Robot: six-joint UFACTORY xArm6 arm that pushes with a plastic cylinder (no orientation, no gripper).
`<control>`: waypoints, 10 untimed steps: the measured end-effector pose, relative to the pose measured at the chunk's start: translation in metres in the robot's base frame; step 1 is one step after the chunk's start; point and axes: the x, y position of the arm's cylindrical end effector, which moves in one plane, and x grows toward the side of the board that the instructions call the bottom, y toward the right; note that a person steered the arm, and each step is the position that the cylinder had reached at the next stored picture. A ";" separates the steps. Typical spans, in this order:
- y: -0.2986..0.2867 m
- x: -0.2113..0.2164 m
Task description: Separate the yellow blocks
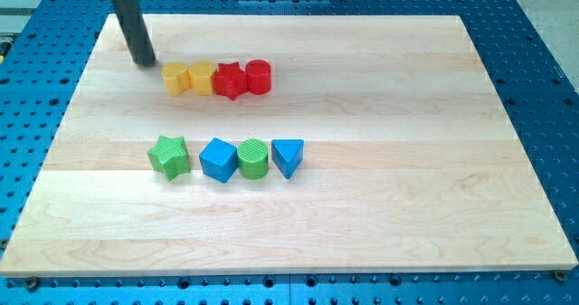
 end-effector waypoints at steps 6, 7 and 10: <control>0.064 0.130; 0.064 0.113; 0.085 0.160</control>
